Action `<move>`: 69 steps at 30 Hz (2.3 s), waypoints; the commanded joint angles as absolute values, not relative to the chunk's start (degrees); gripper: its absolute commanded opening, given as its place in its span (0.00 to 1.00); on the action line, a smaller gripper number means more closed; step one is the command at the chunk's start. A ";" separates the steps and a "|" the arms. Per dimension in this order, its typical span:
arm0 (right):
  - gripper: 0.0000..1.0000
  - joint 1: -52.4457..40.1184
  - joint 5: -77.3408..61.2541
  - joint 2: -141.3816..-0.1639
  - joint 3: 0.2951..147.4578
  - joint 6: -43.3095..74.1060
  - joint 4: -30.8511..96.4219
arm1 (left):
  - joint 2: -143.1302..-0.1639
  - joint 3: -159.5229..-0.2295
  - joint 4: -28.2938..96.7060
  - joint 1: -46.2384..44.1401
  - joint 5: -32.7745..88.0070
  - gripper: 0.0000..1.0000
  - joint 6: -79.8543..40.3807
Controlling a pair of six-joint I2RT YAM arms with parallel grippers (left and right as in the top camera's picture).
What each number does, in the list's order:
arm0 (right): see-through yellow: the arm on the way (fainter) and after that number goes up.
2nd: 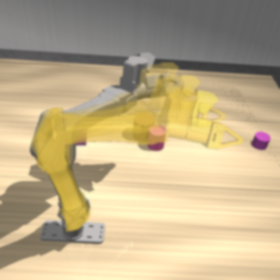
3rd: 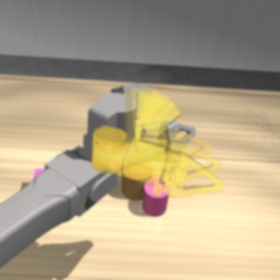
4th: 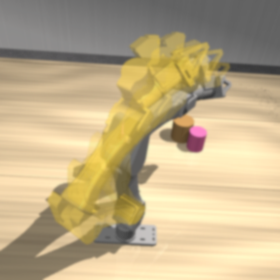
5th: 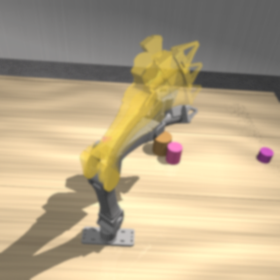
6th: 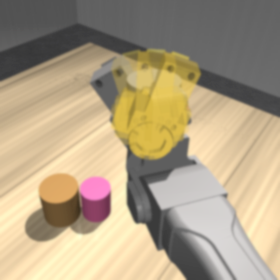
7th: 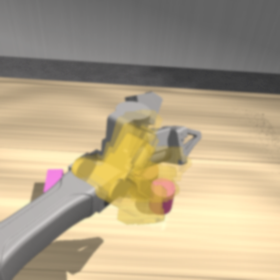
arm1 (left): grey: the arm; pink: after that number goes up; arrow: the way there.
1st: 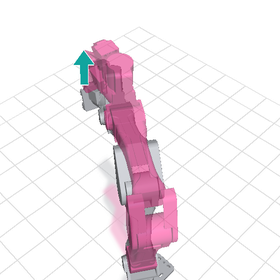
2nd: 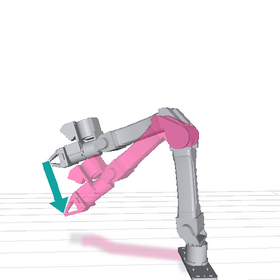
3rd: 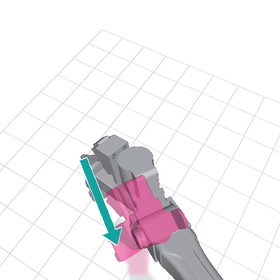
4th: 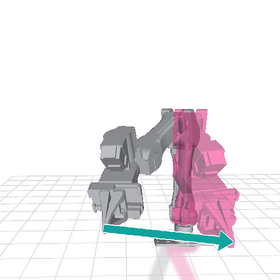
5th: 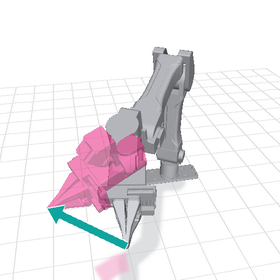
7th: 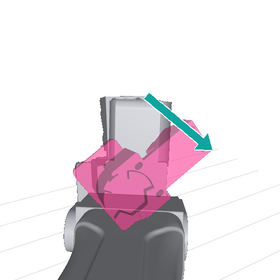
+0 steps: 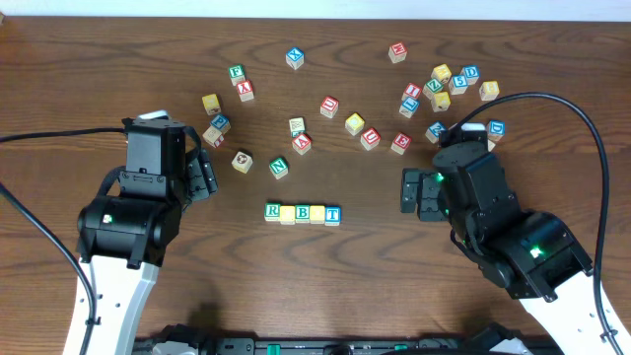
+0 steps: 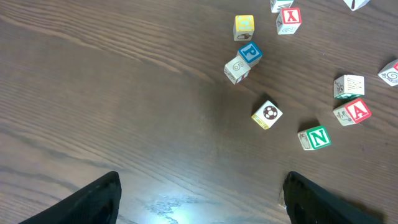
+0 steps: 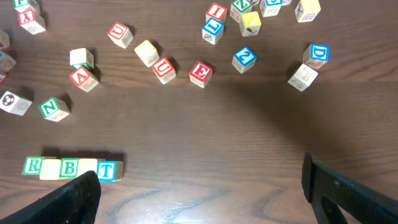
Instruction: Spell out ROBOT
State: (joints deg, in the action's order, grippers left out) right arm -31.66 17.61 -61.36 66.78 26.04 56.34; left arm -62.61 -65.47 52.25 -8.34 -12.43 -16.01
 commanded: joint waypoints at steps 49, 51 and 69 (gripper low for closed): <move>0.99 -31.44 17.58 -61.19 66.57 25.65 56.60 | -93.60 -62.00 39.66 -18.35 3.81 0.07 -12.10; 0.99 -31.44 17.58 -61.19 66.57 25.65 56.58 | -93.60 -61.23 38.92 -18.35 3.86 0.07 -12.10; 0.99 -31.44 17.58 -61.19 66.57 25.65 56.60 | -93.65 -54.59 32.62 -18.79 4.14 0.08 -12.12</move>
